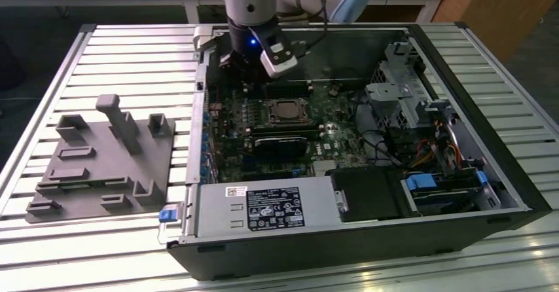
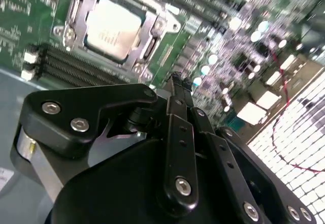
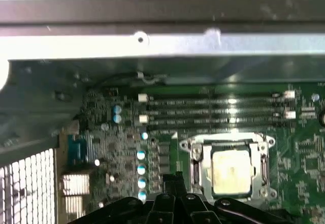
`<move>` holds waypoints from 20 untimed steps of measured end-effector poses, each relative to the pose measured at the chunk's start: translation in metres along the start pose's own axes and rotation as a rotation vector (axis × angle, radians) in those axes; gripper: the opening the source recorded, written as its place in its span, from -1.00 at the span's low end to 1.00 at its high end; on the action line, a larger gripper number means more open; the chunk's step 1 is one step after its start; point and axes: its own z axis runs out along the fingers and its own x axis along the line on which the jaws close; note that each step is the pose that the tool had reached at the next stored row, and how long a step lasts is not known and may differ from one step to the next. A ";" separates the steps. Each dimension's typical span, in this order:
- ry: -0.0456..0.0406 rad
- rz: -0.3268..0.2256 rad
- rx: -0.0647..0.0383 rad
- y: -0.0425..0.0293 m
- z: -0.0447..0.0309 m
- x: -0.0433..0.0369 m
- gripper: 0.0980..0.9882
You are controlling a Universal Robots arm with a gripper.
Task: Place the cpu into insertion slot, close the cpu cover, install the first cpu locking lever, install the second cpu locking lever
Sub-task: 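Install the first cpu locking lever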
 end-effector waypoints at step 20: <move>0.0081 0.008 -0.188 0.0002 0.0003 -0.0038 -0.98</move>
